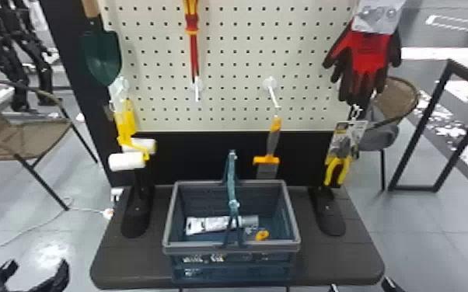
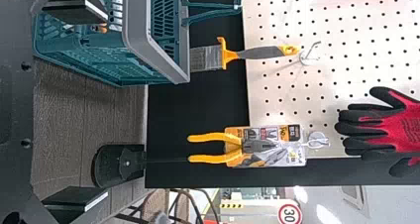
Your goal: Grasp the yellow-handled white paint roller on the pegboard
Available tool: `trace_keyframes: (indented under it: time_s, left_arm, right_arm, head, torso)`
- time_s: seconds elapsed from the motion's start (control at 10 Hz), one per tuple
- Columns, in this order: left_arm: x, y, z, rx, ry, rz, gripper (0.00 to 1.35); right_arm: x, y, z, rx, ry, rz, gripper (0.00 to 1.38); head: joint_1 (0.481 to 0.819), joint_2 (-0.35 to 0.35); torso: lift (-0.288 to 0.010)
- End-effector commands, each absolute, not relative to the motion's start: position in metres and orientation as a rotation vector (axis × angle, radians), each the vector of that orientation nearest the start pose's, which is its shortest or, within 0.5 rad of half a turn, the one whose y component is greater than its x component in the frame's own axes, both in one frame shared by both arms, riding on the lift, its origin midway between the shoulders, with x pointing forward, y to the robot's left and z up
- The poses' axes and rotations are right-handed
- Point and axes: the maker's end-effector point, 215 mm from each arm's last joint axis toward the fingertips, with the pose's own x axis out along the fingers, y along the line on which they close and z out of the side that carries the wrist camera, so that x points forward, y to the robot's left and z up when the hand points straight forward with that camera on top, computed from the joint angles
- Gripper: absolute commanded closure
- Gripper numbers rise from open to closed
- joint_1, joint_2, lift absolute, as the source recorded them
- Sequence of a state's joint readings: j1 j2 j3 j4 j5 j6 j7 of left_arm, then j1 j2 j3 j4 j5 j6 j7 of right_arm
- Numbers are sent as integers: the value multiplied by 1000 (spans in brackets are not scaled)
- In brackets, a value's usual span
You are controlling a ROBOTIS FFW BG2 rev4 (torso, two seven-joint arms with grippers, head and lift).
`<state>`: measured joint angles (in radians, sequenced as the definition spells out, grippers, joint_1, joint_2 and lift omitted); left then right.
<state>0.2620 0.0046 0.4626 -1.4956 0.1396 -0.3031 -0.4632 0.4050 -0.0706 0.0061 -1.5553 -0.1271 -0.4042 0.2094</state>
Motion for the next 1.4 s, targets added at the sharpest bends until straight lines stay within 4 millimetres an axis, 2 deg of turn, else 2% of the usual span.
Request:
trace_keyframes:
  time_s: [0.0,0.5,0.7,0.8,1.0,1.1,1.3]
  left_arm:
    - [451,404,-414,-18,-6,29,223]
    - [453,405,-412,-16,-6,29,216]
    - [463,405,-405,-21,-18,30,217]
    - [474,395,-410,-87,4,3,217]
    - [511,365,-397,-161,13,-98,229]
    - [531,362,-381,-161,9,-138,228]
    - [567,373,-339,-86,1,-232,225]
  right_arm:
    - [434,-211,-435,56,12,192,73]
    - [433,-211,-435,54,12,191,71]
    - [434,-211,-435,54,10,191,73]
    - [433,-211,-435,55,12,190,73]
    - [432,-211,-436,59,14,189,73]
    - [433,-212,-436,56,13,188,73]
    - [434,-212,-435,56,11,190,73]
  head:
    - [549,0]
    - [549,0]
    - [549,0]
    - [549,0]
    - [549,0]
    - [549,0]
    - [549,0]
  torso:
    - [-100]
    - [-100]
    - [-100]
    - [-100]
    - [-100]
    - [-100]
    - [-100]
